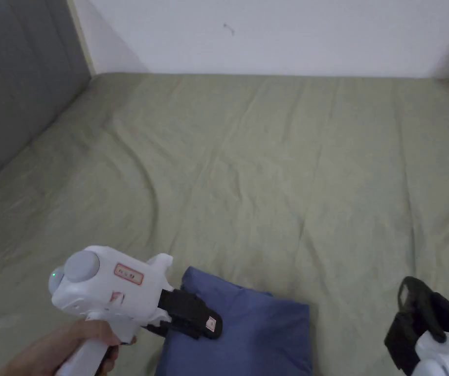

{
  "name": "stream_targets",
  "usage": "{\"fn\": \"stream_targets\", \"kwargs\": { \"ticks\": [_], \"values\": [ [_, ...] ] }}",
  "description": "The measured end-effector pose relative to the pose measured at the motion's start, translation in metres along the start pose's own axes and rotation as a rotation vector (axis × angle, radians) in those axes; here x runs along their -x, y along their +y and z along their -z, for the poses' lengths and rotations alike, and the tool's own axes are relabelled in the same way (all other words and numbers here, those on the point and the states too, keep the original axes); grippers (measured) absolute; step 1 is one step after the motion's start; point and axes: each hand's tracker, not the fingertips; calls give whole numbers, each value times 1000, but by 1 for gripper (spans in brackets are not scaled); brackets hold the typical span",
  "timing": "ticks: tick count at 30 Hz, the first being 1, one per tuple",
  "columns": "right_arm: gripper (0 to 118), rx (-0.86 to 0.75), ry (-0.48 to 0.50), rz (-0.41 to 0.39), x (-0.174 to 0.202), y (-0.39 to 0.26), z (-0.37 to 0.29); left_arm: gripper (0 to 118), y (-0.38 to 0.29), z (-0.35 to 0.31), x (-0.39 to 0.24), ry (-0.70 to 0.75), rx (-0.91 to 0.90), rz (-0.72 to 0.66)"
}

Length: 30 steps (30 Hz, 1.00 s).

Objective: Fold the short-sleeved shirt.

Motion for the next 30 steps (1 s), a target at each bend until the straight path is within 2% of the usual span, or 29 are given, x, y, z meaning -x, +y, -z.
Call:
{"fn": "stream_targets", "kwargs": {
  "ticks": [2, 6, 7, 9, 11, 13, 15, 17, 18, 19, 21, 23, 26, 28, 29, 30],
  "values": [
    [0, 6, -14, -41, 8, 10, -6, 26, 7, -34, 17, 87, -24, -10],
    [0, -23, 17, -39, 21, 22, -15, 26, 19, -103, 47, 278, -50, -36],
    [0, -20, 24, -52, 24, 22, -15, 26, 21, -121, 53, 351, -78, -83],
    [0, -5, 34, -81, 31, 22, -13, 26, 26, -154, 64, 478, -96, -40],
    [0, 13, 46, -82, 34, 22, -11, 26, 44, -184, 101, 594, -69, -19],
    [0, 47, 57, -70, 37, 20, -8, 26, 51, -209, 119, 716, -67, -116],
    [0, 74, 77, -51, 42, 18, -3, 26, 53, -227, 133, 871, -55, -86],
    [0, 95, 83, -73, 47, 14, 3, 26, 56, -236, 146, 960, -43, -51],
    [0, 97, 90, -88, 49, 12, 5, 30, 49, -239, 145, 982, -88, -76],
    [0, 106, 91, -99, 51, 11, 6, 41, 49, -240, 149, 989, -99, -75],
    [0, 134, 122, -101, 52, 8, 10, 82, 42, -240, 153, 1048, -208, -52],
    [0, 159, 137, -109, 54, 6, 14, 110, 43, -243, 170, 1112, -266, -44],
    [0, 165, 148, -125, 53, 4, 14, 111, 33, -259, 165, 1032, -377, -69],
    [0, 164, 151, -127, 51, 5, 14, 111, 29, -262, 160, 976, -380, -103],
    [0, 162, 153, -123, 49, 7, 12, 109, 27, -262, 156, 977, -390, -114],
    [0, 154, 152, -119, 47, 7, 10, 101, 18, -258, 139, 969, -396, -115]
  ]
}}
